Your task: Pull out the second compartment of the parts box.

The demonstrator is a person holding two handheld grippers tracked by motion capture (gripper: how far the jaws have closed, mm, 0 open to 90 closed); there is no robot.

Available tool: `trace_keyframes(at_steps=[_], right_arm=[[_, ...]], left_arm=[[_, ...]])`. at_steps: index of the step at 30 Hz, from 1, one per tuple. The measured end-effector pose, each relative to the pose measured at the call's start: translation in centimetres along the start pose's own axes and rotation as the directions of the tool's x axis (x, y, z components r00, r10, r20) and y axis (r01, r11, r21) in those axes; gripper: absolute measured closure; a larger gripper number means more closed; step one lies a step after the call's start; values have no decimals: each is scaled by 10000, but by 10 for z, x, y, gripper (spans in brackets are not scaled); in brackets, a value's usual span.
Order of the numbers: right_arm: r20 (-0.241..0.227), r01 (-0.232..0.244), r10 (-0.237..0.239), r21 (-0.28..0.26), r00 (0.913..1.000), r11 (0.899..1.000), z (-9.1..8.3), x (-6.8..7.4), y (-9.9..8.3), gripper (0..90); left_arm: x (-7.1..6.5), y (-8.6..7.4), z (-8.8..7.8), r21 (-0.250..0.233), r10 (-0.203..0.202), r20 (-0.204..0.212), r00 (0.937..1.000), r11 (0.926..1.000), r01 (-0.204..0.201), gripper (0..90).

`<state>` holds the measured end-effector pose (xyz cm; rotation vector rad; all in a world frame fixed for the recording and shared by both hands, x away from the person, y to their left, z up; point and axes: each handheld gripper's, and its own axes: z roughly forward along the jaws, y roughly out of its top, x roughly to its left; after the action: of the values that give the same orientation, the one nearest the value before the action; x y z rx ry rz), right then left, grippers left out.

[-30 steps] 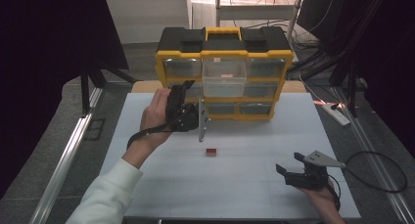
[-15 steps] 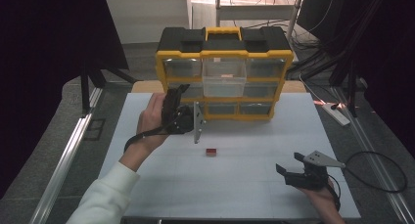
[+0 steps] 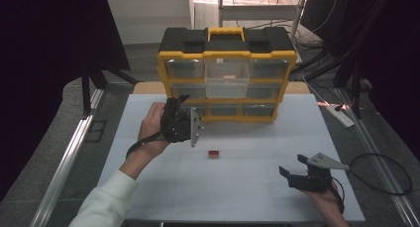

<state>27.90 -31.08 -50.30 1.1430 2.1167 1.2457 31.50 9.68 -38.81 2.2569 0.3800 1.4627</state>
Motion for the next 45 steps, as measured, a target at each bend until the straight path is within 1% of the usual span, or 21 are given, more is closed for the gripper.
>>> trace_keyframes(at_steps=[4, 6, 10, 12, 15, 20, 21, 22, 23, 26, 27, 29, 30, 35, 36, 39, 40, 41, 42, 43, 45], right_arm=[[20, 11, -11, -23, 10000, 10000, 0, 0, 0, 141], [20, 12, -11, -28, 10000, 10000, 0, 0, 0, 141], [15, 19, -18, -9, 10000, 10000, 0, 0, 0, 141], [13, 25, -25, -14, 10000, 10000, 0, 0, 0, 141], [11, 28, -28, -14, 10000, 10000, 0, 0, 0, 141], [-2, 26, -26, -8, 10000, 10000, 1, 0, 1, 141], [-27, 103, -103, -9, 9999, 9999, 2, 2, 1, 141], [-27, 103, -103, -9, 9999, 9999, 2, 2, 1, 141], [-38, 148, -148, 7, 9999, 9999, 2, 2, 2, 141], [-64, 169, -169, -12, 9998, 9999, 0, 3, 1, 141], [-64, 169, -169, -12, 9998, 9999, 0, 3, 1, 141], [-85, 40, -41, -82, 10000, 10000, -1, 3, 1, 141], [-86, 9, -10, -81, 10000, 10000, -1, 2, 1, 141], [-53, 46, -46, -66, 10000, 10000, 0, 2, 1, 141], [-49, 54, -55, -76, 10000, 10000, 0, 2, 1, 141], [-45, 42, -42, -56, 10000, 10000, 0, 1, 1, 141], [-48, 41, -41, -70, 10000, 10000, 0, 1, 1, 141], [-53, 53, -53, -79, 10000, 10000, 0, 1, 1, 141], [-60, 73, -74, -81, 10000, 9999, 0, 2, 1, 141], [-69, 85, -86, -68, 9999, 9999, 1, 2, 1, 141], [-59, 126, -127, -77, 9999, 9999, 2, 2, 2, 141]], left_arm=[[-2, -1, 0, 41, -107, 250, 9996, 9999, 106, 218], [-3, -1, 0, 10, -201, 452, 9988, 9998, 201, 218], [-5, 0, 1, 1, -209, 565, 9982, 9998, 209, 218], [-6, 1, 1, 0, -332, 747, 9967, 9994, 333, 217], [-7, 0, 2, -20, -423, 833, 9956, 9991, 426, 217], [-8, -1, 2, -124, -704, 1145, 9909, 9973, 723, 217], [-8, -1, 2, -191, -928, 1402, 9858, 9952, 964, 216], [-8, -1, 2, -191, -928, 1402, 9858, 9952, 964, 215], [-8, -1, 2, -198, -1008, 1535, 9830, 9943, 1051, 215], [-10, -1, 5, -220, -1055, 1780, 9784, 9936, 1112, 216], [-10, -1, 5, -220, -1055, 1780, 9784, 9936, 1112, 215], [-11, -2, 7, -228, -1070, 1902, 9759, 9933, 1134, 215], [-13, -2, 9, -211, -1163, 2045, 9719, 9922, 1232, 215], [-17, -3, 11, -199, -1368, 2469, 9593, 9891, 1462, 212], [-18, -4, 11, -200, -1451, 2588, 9550, 9876, 1555, 212], [-19, -6, 11, -182, -1632, 2798, 9461, 9844, 1752, 210], [-20, -6, 11, -179, -1682, 2842, 9439, 9834, 1807, 209], [-20, -6, 11, -179, -1682, 2842, 9439, 9834, 1807, 208], [-20, -7, 11, -192, -1764, 2886, 9411, 9816, 1899, 207], [-21, -7, 11, -163, -1865, 3025, 9347, 9795, 2007, 205], [-23, -7, 12, -83, -1907, 3173, 9289, 9790, 2039, 197]])
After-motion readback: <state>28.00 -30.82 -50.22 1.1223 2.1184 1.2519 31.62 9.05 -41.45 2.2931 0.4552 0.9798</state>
